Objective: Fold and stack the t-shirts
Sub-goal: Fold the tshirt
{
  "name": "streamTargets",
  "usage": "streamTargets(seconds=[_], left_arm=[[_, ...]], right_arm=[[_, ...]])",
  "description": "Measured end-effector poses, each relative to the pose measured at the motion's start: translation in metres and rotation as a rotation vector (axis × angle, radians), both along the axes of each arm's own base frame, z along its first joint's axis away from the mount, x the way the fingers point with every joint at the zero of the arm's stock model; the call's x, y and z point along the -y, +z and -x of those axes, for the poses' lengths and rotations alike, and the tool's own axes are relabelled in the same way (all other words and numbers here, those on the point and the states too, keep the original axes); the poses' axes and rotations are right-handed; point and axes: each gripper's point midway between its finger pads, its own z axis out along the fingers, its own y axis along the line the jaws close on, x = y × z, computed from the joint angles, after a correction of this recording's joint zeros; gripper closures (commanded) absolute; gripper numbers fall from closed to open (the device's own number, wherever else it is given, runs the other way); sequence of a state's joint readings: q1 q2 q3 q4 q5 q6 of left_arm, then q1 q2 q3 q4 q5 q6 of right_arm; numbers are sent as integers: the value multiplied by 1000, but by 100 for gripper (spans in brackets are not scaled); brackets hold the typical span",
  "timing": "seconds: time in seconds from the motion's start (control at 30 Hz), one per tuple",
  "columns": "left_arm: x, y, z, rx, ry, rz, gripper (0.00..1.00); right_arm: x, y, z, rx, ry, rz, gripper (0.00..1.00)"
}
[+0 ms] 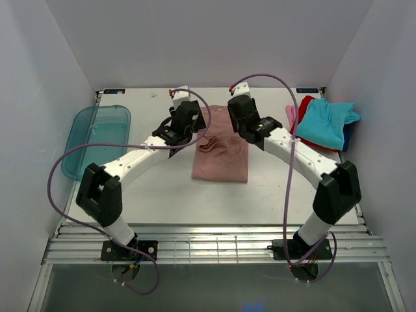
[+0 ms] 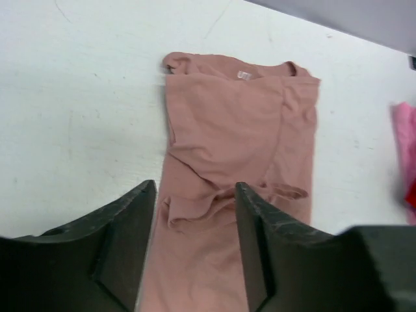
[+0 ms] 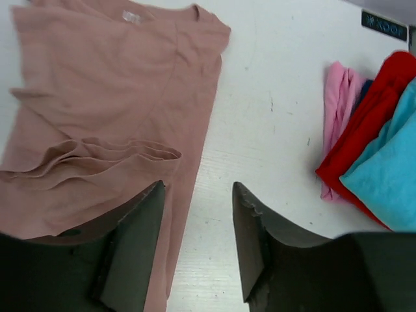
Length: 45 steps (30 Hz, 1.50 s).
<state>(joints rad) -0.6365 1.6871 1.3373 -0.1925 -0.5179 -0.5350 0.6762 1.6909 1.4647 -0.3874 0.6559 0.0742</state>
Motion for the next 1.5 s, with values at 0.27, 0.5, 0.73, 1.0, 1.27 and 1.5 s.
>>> streamTargets(seconds=[0.27,0.5,0.73,1.0,1.27,1.5], left_arm=[[39,-34,74,-87,-180,124,100],[64,-149,127,-356,-288,33,100],[70,-156,126,-362,-290,51,100],[59,-179,139,-400,-272,42,100],[58,-179,156,-386,-288,67,100],[66,-181,178,-369,-312,82,100]], right_arm=[[-41,-14,32,-82,209,-234,90],[-79,-112,48,-365,311,-264,92],[-96,-122,55,-417,366,-326,92],[-116,-140,46,-457,402,-357,92],[-131,-172,30,-497,400,-339,92],[-142,-165,-1,-442,383,-341,92]])
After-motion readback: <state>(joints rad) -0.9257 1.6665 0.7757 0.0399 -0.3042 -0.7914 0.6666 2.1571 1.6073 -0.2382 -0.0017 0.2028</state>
